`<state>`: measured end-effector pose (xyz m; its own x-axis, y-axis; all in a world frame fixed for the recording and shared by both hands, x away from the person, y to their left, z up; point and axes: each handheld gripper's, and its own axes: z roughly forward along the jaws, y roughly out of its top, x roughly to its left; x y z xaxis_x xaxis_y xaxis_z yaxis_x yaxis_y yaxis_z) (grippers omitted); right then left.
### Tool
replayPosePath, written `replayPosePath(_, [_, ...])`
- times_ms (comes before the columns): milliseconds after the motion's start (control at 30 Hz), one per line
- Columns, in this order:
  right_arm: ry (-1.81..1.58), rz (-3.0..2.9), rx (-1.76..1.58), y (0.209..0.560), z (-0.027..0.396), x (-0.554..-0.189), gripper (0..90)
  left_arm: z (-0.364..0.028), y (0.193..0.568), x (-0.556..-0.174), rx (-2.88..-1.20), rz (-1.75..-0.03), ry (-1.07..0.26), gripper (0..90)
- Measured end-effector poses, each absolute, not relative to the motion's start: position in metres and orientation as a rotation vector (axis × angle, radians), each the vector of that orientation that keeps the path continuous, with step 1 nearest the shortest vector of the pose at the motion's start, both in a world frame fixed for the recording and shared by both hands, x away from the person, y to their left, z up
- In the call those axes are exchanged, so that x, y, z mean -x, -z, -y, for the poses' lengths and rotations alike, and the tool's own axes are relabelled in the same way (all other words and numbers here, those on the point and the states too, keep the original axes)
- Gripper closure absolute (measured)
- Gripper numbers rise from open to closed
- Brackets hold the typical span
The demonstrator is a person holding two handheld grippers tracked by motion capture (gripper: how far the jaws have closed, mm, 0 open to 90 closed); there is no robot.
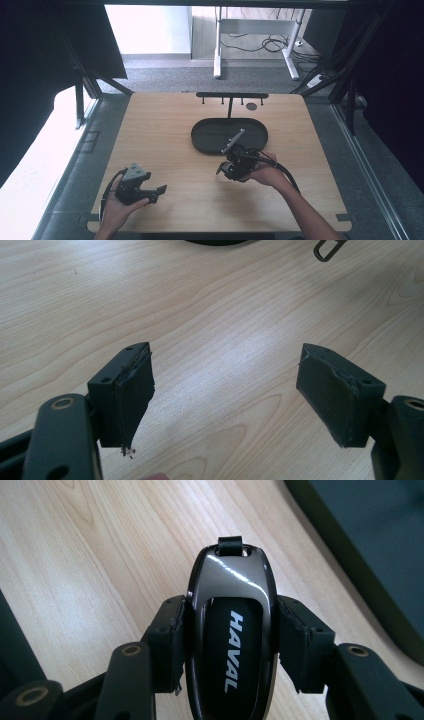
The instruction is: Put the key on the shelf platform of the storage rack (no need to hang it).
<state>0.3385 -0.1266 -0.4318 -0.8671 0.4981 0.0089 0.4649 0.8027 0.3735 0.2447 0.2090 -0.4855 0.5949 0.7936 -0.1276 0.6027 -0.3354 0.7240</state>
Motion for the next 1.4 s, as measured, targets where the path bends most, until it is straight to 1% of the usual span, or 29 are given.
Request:
replayPosePath(367, [-0.547, -2.889, -0.781, 0.426, 0.125, -0.355, 49.3, -0.210, 0.486, -0.245, -2.063, -1.098, -0.318, 23.3])
replayPosePath(1000, [-0.669, -2.865, -0.870, 0.405, 0.129, -0.389, 49.2, -0.207, 0.488, -0.246, -2.072, -1.097, -0.313, 23.2])
replayPosePath(1400, [-0.725, -2.851, -0.918, 0.396, 0.126, -0.418, 49.3, -0.207, 0.488, -0.246, -2.070, -1.093, -0.309, 23.2])
